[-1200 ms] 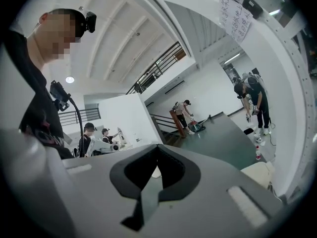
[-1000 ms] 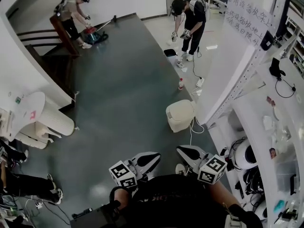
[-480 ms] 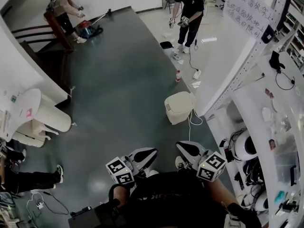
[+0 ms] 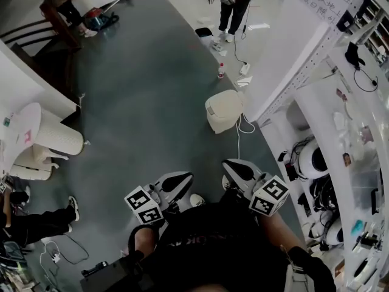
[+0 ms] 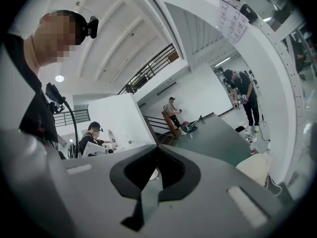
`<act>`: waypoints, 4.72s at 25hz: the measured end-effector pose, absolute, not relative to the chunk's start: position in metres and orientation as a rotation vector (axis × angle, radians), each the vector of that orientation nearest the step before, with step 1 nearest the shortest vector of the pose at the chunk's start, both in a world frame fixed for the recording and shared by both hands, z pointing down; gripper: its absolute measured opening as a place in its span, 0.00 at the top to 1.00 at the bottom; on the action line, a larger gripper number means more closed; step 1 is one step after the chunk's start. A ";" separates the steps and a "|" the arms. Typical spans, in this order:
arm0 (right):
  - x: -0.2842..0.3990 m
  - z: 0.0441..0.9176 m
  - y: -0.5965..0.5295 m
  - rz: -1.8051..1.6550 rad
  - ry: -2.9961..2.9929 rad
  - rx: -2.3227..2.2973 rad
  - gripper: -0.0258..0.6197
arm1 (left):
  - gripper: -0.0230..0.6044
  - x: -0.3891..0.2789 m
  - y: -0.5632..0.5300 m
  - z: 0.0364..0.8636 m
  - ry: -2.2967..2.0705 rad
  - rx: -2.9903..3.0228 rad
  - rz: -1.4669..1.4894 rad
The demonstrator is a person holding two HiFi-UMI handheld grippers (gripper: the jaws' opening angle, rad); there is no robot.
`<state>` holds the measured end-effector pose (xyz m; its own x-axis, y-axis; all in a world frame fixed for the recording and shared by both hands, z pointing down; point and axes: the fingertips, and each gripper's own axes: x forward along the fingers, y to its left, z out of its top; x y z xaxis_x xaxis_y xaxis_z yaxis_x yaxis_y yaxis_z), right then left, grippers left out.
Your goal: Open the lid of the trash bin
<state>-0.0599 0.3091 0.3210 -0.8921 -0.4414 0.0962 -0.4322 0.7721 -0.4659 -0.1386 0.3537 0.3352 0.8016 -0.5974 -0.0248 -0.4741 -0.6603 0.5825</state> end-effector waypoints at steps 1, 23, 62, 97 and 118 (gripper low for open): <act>-0.062 0.323 0.308 -0.768 2.939 -0.724 0.95 | 0.96 -0.142 0.355 0.337 -0.804 2.417 -0.281; -0.014 0.338 0.187 -0.828 2.957 -0.661 0.95 | 0.96 -0.101 0.247 0.363 -0.921 2.315 -0.245; 0.049 0.427 -0.037 -1.057 2.861 -0.955 0.95 | 0.96 -0.102 -0.071 0.605 -0.966 2.068 0.154; 0.010 0.649 -0.072 -1.497 2.639 -1.277 0.95 | 0.68 -0.126 -0.156 0.967 -0.929 1.716 0.376; 0.014 0.678 -0.068 -1.557 2.593 -1.240 0.95 | 0.65 -0.125 -0.155 0.999 -0.926 1.699 0.425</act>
<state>0.0142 -0.0683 0.6779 -0.7053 -0.5389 0.4605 -0.6598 0.2616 -0.7045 -0.1249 -0.1552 0.9988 0.6303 -0.3638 0.6859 -0.7573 -0.0933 0.6464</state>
